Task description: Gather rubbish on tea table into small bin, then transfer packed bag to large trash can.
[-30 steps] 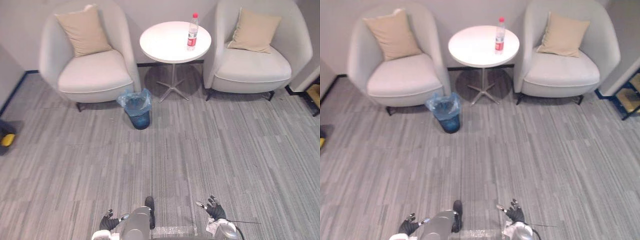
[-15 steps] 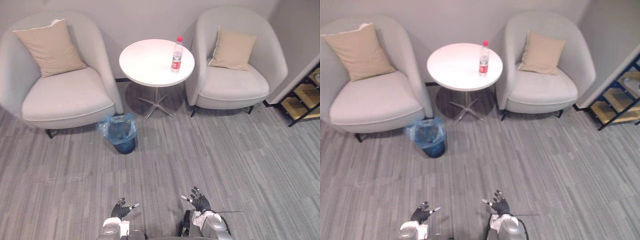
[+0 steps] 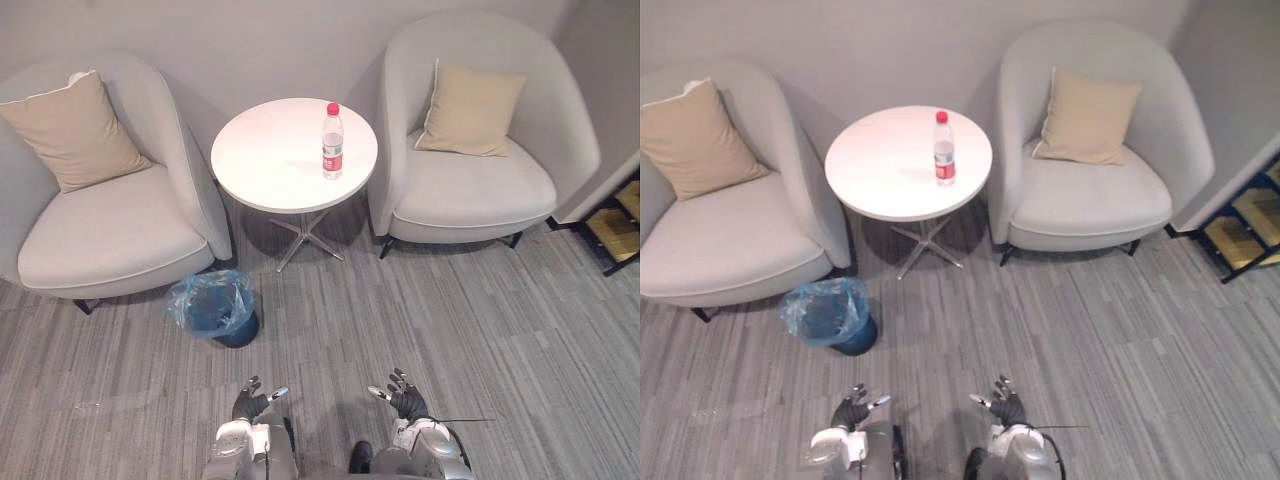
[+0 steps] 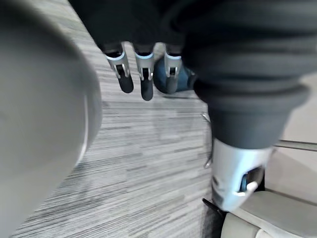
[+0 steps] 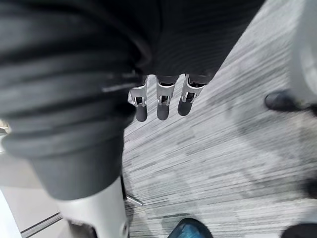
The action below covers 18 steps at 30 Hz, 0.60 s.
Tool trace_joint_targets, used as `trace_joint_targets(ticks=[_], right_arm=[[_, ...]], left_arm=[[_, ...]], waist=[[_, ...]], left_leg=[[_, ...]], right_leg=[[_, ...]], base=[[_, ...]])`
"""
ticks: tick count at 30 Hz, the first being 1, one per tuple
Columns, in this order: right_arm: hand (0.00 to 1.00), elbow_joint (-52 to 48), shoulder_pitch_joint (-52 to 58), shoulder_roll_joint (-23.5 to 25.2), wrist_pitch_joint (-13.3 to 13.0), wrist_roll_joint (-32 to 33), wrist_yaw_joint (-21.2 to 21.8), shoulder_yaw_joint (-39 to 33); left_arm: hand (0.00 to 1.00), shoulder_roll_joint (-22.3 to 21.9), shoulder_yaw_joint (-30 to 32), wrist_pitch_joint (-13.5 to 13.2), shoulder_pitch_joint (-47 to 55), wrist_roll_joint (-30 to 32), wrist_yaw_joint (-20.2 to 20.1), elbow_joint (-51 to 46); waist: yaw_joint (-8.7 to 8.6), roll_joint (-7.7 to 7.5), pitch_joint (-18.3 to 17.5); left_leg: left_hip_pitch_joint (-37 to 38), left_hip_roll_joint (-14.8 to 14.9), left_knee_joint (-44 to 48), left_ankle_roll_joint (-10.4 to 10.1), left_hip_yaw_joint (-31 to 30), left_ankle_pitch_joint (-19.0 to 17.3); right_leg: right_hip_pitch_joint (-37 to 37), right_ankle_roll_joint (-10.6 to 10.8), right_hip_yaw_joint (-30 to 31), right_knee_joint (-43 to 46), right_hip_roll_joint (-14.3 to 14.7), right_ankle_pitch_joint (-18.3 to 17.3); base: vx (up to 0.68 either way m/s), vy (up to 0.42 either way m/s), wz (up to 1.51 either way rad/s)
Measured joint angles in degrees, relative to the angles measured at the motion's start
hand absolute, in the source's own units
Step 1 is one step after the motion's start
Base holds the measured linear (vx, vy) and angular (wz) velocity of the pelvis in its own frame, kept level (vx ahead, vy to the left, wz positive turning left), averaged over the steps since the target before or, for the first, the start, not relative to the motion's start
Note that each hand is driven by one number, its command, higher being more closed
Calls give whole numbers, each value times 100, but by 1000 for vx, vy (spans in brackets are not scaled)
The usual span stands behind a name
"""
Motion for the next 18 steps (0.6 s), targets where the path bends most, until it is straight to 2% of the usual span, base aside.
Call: trace_joint_targets(ticks=[1, 2, 3, 5, 7, 9, 10, 12, 15, 16, 18], right_arm=[[0, 19, -18, -5, -5, -1, 1, 0], [0, 143, -18, -23, -12, -4, 4, 3], [0, 358, -137, 21, 5, -10, 3, 7], [0, 380, -134, 117, 2, -68, 33, 12], [0, 419, -122, 131, 9, -75, 48, -3], [0, 411, -58, 144, 12, -142, 107, 6], [0, 409, -26, 144, 15, -188, 140, 9], [0, 424, 46, 169, 59, -238, 230, 18], [0, 430, 101, 158, 51, -267, 260, 23], [0, 419, 66, 124, 48, -270, 264, 26], [0, 419, 37, 82, 27, -267, 277, 32]], left_arm=[[0, 0, -36, -7, -1, -12, -1, -1], [0, 7, -112, -21, 2, -50, -4, 23], [0, 67, -99, -21, -31, -88, -9, 57], [0, 152, -89, -9, -34, -102, -18, 116], [0, 151, -99, -12, -34, -108, -23, 163], [0, 142, -290, 9, -43, -110, -22, 271], [0, 143, -430, 14, -49, -109, -33, 302], [0, 95, -663, 6, -48, -216, -16, 400], [0, 72, -657, 11, -49, -280, -15, 513], [0, 76, -655, 10, -54, -318, -11, 552], [0, 85, -656, 4, -43, -320, -7, 571]], waist=[[43, -5, 2], [118, 39, -21], [169, -77, -49], [171, -264, -145], [210, -311, -173], [101, -316, -195], [55, -318, -197], [40, -312, -198], [-24, -254, -188], [-57, -211, -167], [-69, -149, -149]], left_leg=[[31, -108, -541, 5, -3, 253], [136, -189, -1119, 5, -57, 857], [248, -312, -1042, 270, 5, 1083], [211, -441, -685, 421, 192, 678], [479, -537, -581, 553, 464, 410], [1060, -738, -879, 652, 501, 131], [1252, -795, -976, 671, 472, 54], [1814, -852, -1194, 693, 387, 24], [2219, -691, -1338, 693, 115, 23], [2320, -545, -1341, 693, -4, 23], [2457, -348, -1335, 690, -179, 22]], right_leg=[[64, 60, 61, -50, -29, -38], [174, 216, 223, -84, -20, -153], [279, 330, 419, -75, -124, -285], [252, 331, 626, 89, -368, -302], [19, 443, 937, 964, -577, -369], [-677, 728, 1132, 2921, -900, -111], [-917, 748, 1159, 3577, -993, -63], [-1329, 663, 904, 4428, -1156, -311], [-1684, 498, 318, 3975, -1127, -608], [-1828, 499, 227, 3409, -983, -646], [-2014, 494, 395, 2406, -704, -448]], base=[[449, 161, -35], [466, 184, -56], [469, 176, -56], [485, 168, -37], [514, 221, -42], [434, 192, -17], [335, 105, 11], [476, 86, 22], [408, -41, 33], [334, -146, 42], [373, -224, 47]])
